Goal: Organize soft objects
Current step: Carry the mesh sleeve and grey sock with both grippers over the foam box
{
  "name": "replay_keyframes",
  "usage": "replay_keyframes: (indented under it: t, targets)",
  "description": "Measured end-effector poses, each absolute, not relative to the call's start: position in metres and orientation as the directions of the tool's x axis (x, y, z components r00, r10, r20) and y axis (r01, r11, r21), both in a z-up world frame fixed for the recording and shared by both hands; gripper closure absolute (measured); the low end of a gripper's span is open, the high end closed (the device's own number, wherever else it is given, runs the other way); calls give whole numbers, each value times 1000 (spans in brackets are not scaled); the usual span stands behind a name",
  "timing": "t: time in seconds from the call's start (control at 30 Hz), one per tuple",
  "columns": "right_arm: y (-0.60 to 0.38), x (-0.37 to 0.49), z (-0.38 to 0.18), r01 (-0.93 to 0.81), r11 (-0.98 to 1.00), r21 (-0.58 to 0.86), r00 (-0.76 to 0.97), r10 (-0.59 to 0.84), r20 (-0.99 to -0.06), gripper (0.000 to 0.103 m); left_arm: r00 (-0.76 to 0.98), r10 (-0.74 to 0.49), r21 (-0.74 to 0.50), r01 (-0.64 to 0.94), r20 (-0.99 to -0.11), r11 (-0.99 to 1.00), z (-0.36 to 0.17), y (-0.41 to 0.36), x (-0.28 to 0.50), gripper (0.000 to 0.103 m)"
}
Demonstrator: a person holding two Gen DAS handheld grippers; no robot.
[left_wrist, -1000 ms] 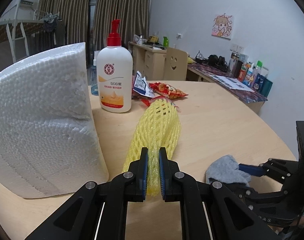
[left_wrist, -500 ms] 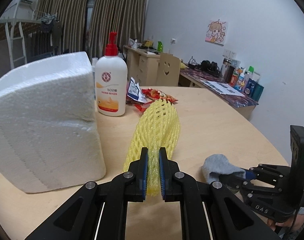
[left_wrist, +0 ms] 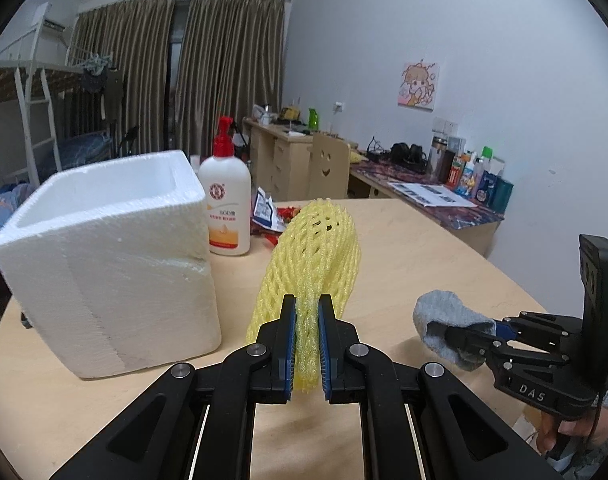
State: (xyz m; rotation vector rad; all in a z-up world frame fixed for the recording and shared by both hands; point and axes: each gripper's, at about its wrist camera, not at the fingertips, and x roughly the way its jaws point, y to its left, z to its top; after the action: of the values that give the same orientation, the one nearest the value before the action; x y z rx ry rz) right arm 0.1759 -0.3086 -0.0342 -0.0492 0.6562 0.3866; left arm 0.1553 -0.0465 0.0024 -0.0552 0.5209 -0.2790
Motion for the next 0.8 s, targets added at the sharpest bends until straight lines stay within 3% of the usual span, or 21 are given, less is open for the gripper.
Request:
replay_keyframes:
  t: [0.8]
  targets:
    - [-309,106,13,-370,928,39,826,348,-442,78,902,-260,-55,257,-344,965,46,-34,62,92]
